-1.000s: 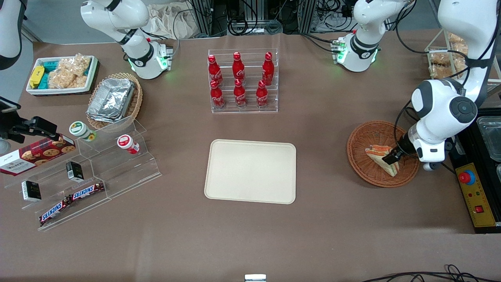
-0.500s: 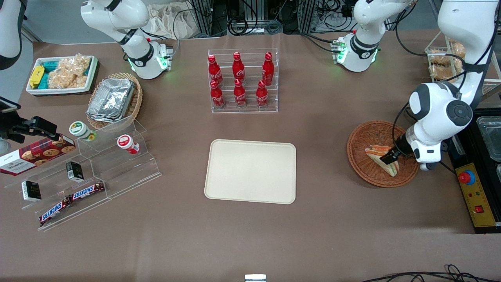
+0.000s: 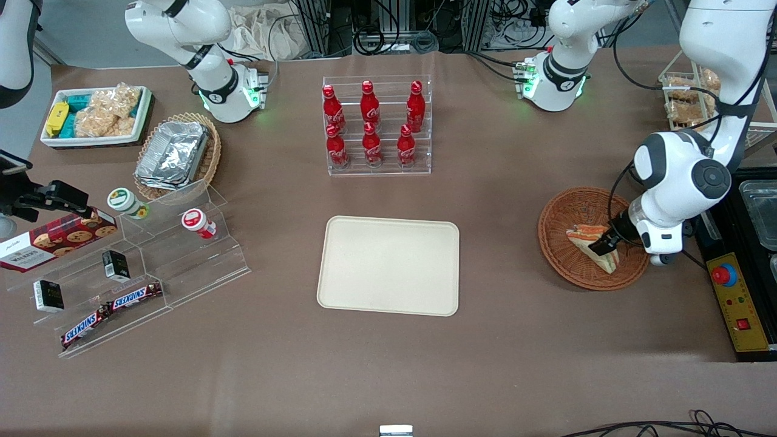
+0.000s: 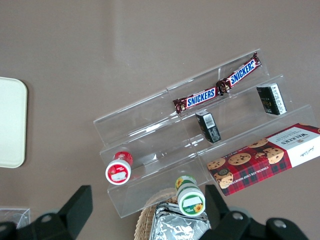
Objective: Place sandwich from basket to tray
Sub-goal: 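Close the left gripper on the sandwich and lift it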
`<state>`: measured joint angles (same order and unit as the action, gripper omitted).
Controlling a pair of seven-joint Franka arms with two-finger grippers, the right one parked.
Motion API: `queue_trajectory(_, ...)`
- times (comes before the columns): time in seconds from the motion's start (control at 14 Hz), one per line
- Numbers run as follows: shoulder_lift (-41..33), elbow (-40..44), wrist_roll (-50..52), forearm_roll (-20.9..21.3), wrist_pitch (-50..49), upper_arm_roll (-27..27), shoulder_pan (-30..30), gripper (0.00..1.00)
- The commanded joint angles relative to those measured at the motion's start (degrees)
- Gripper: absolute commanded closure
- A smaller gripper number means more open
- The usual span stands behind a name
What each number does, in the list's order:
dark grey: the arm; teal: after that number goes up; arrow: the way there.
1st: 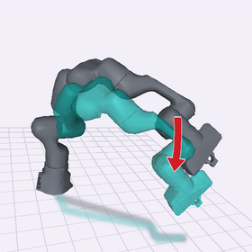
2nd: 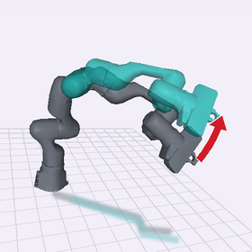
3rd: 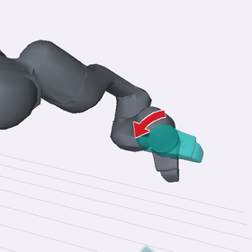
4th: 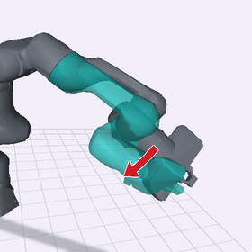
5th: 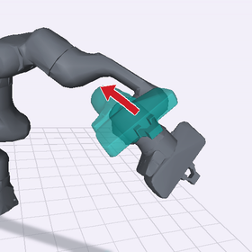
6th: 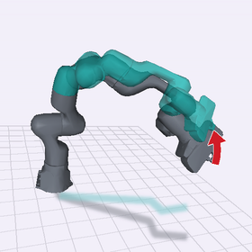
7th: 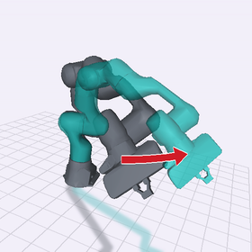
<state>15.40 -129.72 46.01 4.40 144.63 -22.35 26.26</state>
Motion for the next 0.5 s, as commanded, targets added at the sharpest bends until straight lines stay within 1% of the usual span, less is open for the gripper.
queue_trajectory(0.0,0.15,-0.36,1.1,0.79,1.35,-0.15,0.46,0.37)
queue_trajectory(0.29,0.15,-0.1,0.93,0.79,1.18,-0.15,0.46,0.8)
queue_trajectory(0.43,-0.37,0.08,0.93,0.88,0.65,-0.15,0.46,0.83)
